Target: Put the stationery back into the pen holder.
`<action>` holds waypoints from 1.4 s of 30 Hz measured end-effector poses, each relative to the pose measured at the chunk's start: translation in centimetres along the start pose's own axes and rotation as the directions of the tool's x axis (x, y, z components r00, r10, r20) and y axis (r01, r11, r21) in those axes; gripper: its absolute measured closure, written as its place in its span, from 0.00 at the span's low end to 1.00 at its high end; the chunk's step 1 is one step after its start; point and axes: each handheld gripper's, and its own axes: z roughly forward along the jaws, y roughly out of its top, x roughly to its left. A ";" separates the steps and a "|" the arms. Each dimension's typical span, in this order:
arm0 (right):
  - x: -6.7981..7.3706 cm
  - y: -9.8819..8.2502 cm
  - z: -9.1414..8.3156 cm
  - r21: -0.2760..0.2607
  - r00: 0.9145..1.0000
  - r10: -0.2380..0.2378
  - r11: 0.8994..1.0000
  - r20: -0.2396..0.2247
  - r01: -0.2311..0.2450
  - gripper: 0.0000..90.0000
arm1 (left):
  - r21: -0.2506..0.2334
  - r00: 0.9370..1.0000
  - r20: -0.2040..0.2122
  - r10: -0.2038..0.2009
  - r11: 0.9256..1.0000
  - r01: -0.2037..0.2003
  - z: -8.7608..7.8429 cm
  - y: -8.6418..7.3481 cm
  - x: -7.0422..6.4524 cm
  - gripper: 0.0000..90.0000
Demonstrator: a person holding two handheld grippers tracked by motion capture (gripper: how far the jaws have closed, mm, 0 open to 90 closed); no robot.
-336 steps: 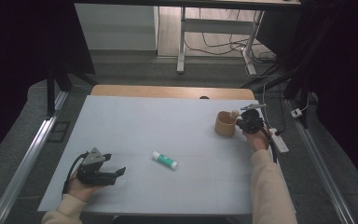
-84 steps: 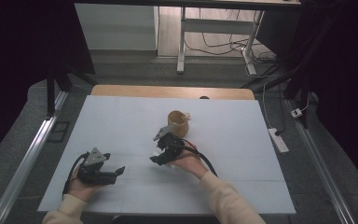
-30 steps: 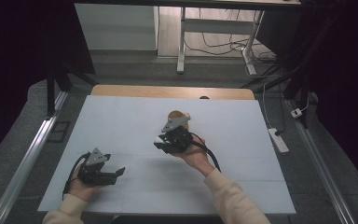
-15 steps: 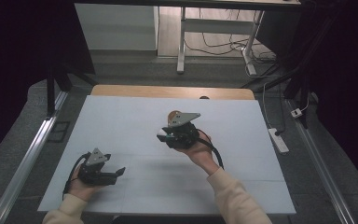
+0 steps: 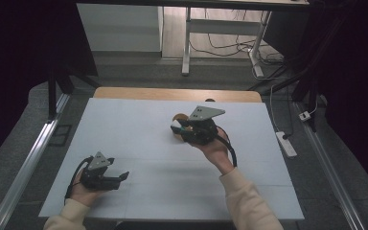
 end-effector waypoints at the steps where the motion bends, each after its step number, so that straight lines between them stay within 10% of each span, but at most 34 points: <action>1: -0.3 0.1 -0.1 -0.010 1.000 0.010 1.000 0.006 -0.010 0.72 | 0.000 1.000 -0.001 0.002 1.000 -0.002 0.0 0.0 0.0 0.21; 42: -7.4 0.6 8.9 -0.055 0.985 0.113 0.993 0.129 -0.107 0.71 | 0.005 1.000 0.004 -0.002 1.000 0.002 0.3 0.0 0.4 0.22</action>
